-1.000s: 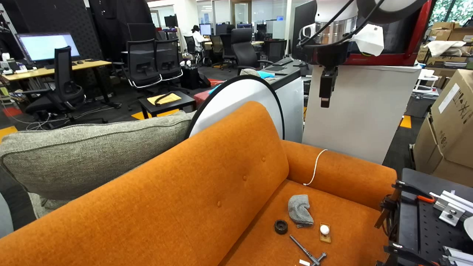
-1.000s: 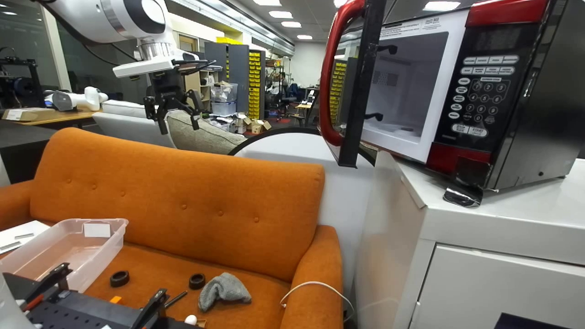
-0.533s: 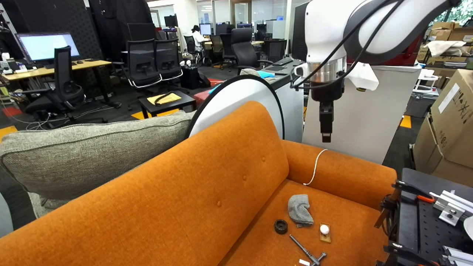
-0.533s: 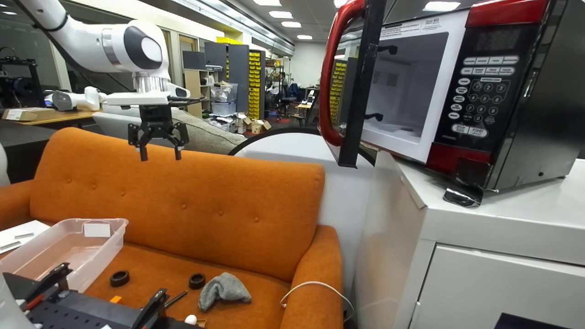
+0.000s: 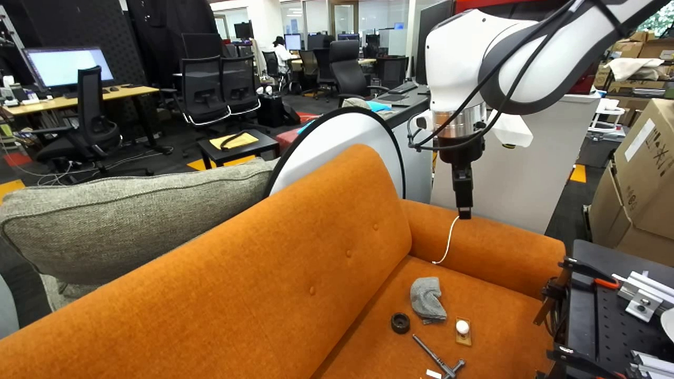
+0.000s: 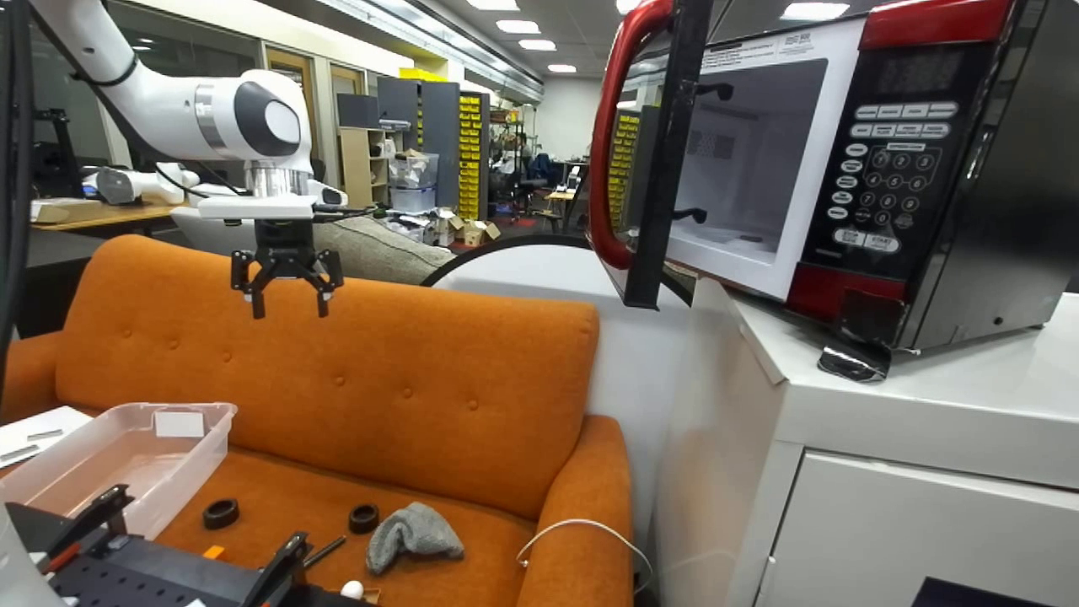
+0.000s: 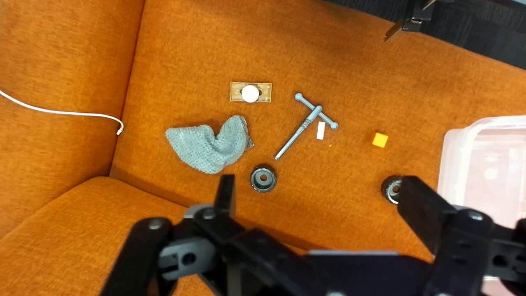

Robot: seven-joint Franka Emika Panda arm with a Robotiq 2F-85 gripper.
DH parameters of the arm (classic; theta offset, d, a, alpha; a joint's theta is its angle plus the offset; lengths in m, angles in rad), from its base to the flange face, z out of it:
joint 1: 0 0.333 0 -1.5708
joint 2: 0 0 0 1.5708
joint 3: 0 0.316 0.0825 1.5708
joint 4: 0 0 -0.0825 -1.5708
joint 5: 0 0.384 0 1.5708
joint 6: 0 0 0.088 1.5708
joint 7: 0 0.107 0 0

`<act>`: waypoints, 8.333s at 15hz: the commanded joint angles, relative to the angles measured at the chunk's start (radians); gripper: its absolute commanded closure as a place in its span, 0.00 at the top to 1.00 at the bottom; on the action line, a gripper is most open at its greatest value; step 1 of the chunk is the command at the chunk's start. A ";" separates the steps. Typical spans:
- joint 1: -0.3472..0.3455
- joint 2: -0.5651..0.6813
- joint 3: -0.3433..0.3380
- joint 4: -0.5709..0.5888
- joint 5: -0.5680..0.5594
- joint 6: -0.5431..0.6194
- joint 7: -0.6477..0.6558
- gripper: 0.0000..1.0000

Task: Pick the orange cube and move it up on the couch

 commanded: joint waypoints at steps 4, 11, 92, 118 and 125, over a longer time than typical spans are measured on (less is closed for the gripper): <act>0.006 0.048 0.012 -0.019 0.091 0.031 -0.105 1.00; 0.014 0.342 0.079 -0.004 0.181 0.207 -0.212 1.00; 0.317 1.409 0.009 0.656 0.093 0.771 0.297 0.70; 0.106 1.245 0.120 0.569 -0.127 0.696 -0.164 0.07; -0.001 1.258 0.172 0.592 -0.155 0.606 -0.310 0.29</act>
